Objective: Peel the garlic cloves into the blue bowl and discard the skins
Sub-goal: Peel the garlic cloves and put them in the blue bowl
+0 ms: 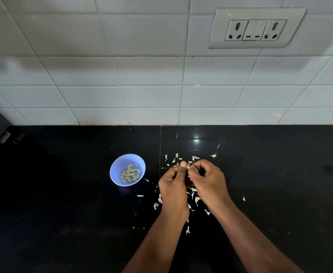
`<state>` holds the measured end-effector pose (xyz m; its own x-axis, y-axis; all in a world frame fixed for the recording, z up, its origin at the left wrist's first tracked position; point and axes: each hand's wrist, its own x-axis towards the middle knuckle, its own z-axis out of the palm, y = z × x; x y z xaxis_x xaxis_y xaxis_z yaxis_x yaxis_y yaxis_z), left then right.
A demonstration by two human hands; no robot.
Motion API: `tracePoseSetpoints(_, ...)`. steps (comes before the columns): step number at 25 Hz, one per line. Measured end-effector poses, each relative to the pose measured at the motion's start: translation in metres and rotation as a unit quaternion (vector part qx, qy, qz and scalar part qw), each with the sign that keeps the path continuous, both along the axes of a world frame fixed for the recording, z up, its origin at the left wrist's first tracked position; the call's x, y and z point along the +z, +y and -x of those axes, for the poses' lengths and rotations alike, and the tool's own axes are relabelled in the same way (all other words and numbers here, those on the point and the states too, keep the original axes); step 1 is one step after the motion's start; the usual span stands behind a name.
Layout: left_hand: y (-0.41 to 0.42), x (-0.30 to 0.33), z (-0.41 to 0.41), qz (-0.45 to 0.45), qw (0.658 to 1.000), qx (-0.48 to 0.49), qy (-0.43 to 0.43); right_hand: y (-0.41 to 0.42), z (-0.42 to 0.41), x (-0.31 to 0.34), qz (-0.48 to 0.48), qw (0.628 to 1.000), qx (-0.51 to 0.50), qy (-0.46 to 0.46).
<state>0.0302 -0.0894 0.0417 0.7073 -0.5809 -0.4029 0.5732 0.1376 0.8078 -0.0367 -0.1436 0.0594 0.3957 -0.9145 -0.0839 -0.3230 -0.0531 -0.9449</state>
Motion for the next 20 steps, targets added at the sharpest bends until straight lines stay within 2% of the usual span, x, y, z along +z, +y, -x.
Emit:
tracePoseSetpoints(6,-0.002,0.004,-0.003,0.051,0.992,0.0,0.12,-0.003,-0.001,-0.001,0.099,0.993,0.021,0.054)
tracePoseSetpoints(10,-0.001,-0.003,-0.007,0.066,0.982,-0.026,0.175,-0.004,-0.008,0.0,0.006,0.999,-0.008,0.032)
tracePoseSetpoints(12,-0.001,-0.007,-0.009,0.042,0.992,-0.029,0.119,-0.004,-0.007,-0.001,-0.014,1.0,-0.006,0.025)
tracePoseSetpoints(14,-0.001,-0.009,-0.012,-0.002,1.0,-0.01,-0.004,-0.005,-0.005,0.0,-0.008,1.0,-0.001,0.026)
tracePoseSetpoints(16,-0.001,-0.007,-0.017,-0.029,0.994,-0.019,-0.104,-0.006,-0.004,0.0,-0.005,1.0,-0.003,0.019)
tracePoseSetpoints(18,0.001,-0.002,-0.018,-0.037,0.987,-0.069,-0.143,-0.009,-0.004,0.001,0.01,1.0,-0.006,0.024)
tracePoseSetpoints(20,0.004,0.003,-0.019,-0.028,0.987,-0.1,-0.122,-0.01,-0.003,0.001,0.035,0.999,-0.001,0.029)
